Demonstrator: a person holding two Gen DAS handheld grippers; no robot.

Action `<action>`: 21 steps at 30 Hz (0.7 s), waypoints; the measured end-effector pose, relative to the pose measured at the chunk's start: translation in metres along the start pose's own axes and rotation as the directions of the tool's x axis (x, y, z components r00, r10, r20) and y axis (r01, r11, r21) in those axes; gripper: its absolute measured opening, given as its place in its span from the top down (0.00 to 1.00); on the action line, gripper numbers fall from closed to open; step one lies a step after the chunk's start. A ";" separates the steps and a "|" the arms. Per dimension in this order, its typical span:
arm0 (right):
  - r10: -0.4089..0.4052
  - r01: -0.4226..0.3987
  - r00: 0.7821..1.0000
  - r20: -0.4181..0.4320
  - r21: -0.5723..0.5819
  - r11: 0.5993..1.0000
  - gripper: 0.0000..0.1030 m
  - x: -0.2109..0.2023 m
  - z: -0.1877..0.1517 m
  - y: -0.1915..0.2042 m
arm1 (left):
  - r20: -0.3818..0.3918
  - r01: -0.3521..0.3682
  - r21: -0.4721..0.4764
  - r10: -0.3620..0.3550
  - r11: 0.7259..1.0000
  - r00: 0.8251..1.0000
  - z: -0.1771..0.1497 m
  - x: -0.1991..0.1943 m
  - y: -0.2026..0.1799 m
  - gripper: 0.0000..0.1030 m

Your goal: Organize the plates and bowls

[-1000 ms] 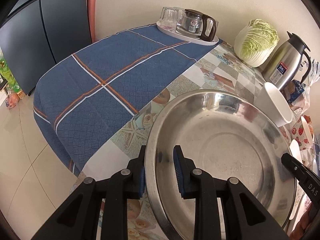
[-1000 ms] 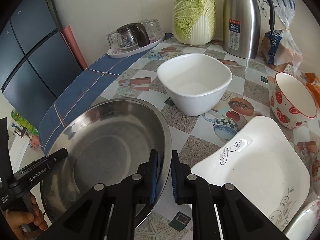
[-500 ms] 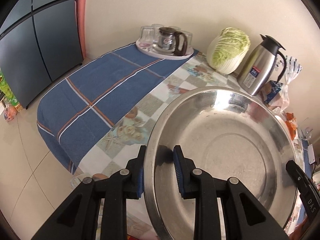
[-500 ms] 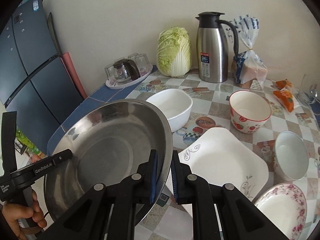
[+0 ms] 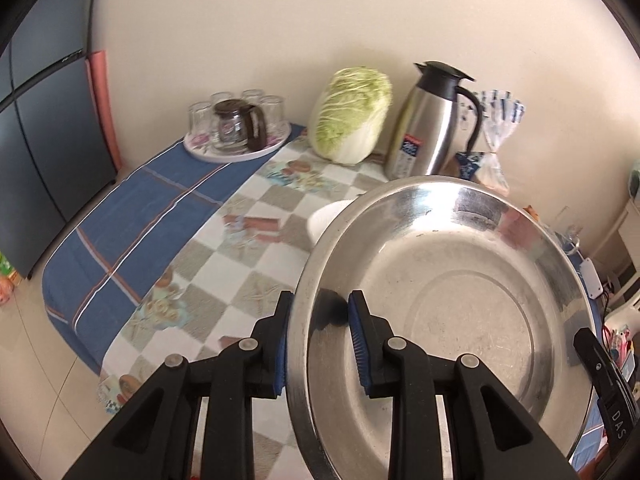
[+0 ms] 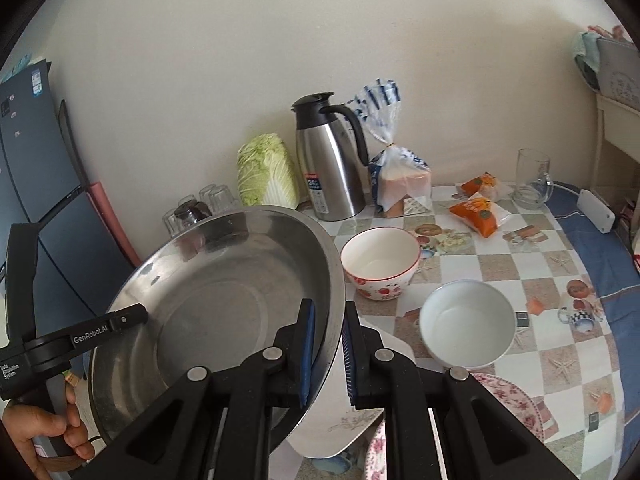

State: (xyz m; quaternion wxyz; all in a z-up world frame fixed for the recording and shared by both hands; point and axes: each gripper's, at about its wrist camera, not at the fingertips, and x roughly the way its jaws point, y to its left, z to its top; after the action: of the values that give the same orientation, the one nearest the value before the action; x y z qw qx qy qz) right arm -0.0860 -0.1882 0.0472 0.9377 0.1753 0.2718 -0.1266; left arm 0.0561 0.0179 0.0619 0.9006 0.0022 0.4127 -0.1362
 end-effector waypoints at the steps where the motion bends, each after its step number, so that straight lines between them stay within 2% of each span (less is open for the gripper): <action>1: -0.009 0.009 1.000 0.008 0.015 1.000 0.87 -0.002 0.001 -0.007 | 0.002 0.006 0.012 -0.006 1.000 1.000 0.001 0.000 -0.009 0.73; 6: -0.077 0.073 0.996 0.039 0.093 0.993 0.86 -0.013 0.006 -0.037 | 0.008 0.029 0.066 -0.030 0.997 1.000 0.005 0.008 -0.047 0.73; 12: -0.148 0.144 0.989 0.012 0.151 0.978 0.86 -0.013 0.004 -0.066 | -0.010 0.061 0.095 -0.060 0.994 0.998 0.005 0.022 -0.076 0.73; 21: -0.189 0.194 0.981 -0.041 0.176 0.965 0.87 -0.007 0.000 -0.080 | -0.067 0.085 0.095 -0.079 0.992 0.995 -0.008 0.039 -0.079 0.73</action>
State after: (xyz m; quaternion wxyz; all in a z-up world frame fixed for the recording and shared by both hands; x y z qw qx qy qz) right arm -0.1187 -0.2595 0.0302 0.8983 0.2333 0.2861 -0.2383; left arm 0.0556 -0.0665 0.0361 0.8796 0.0337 0.4335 -0.1931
